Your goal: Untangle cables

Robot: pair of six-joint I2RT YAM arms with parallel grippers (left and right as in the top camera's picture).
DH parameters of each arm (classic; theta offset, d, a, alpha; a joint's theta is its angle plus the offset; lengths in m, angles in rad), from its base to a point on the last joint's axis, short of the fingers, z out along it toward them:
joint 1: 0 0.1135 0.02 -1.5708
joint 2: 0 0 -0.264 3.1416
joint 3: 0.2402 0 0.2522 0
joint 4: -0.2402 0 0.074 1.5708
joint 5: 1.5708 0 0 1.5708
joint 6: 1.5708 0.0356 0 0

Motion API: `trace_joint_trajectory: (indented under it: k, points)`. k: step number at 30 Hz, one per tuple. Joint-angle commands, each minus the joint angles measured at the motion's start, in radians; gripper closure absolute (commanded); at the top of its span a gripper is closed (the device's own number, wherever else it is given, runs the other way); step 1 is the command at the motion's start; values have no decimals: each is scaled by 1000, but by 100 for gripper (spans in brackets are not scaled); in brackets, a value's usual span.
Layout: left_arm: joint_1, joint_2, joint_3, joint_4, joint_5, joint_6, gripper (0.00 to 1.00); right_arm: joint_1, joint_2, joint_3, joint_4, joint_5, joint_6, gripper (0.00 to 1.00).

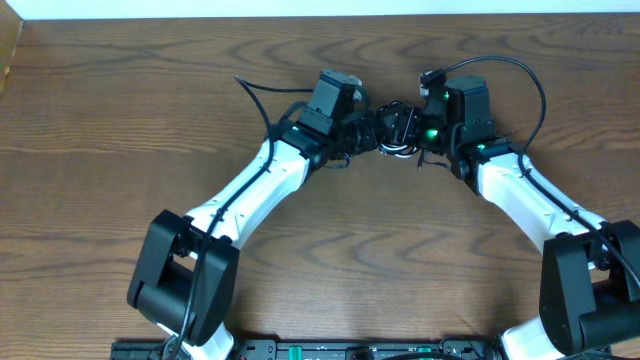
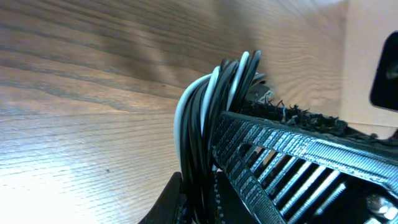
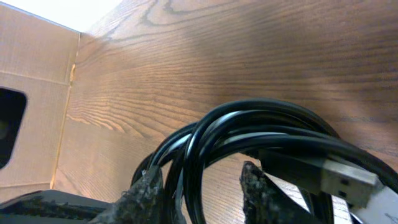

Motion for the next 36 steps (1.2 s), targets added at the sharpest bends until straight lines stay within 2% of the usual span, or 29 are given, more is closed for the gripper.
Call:
trace_joint_trajectory:
  k: [1, 2, 3, 6, 13, 18, 21, 25, 30, 31, 32, 34, 35, 36]
  points:
    - [19, -4, 9, 55, 244, -26, 92, 31, 13, 12, -19, 6, -2, 67]
    - [31, -4, 9, 63, 270, -30, 92, 31, 13, 12, -19, 7, -2, 75]
    - [43, -4, 9, 65, 293, -32, 93, 31, 13, 12, -19, 7, -2, 87]
    - [63, -4, 9, 65, 341, -32, 92, 31, 13, 12, -10, 8, -3, 99]
    - [64, -4, 9, 51, 338, 20, 93, 9, 9, 12, 64, -65, -10, 99]
    - [64, -4, 8, -74, 159, 49, 93, -62, -12, 12, 214, -300, 21, 99]
    - [64, -4, 6, -110, 112, 65, 93, -124, -15, 12, 346, -456, 146, 99]
    - [64, -4, 6, -113, 113, 111, 93, -208, -15, 12, 468, -542, 321, 99]
    - [64, -4, 6, -120, 116, 180, 93, -279, -15, 12, 502, -521, 344, 99]
    - [64, -4, 6, -120, 117, 183, 93, -283, -15, 12, 482, -500, 320, 95]
    - [64, -4, 6, -120, 117, 183, 93, -284, -15, 12, 450, -466, 287, 80]
    - [64, -4, 6, -120, 117, 183, 92, -282, -15, 12, 369, -399, 235, 43]
    - [64, -4, 6, -120, 116, 183, 93, -278, -15, 12, 360, -400, 203, 37]
    - [64, -4, 6, -120, 117, 183, 93, -272, -15, 12, 356, -406, 178, 37]
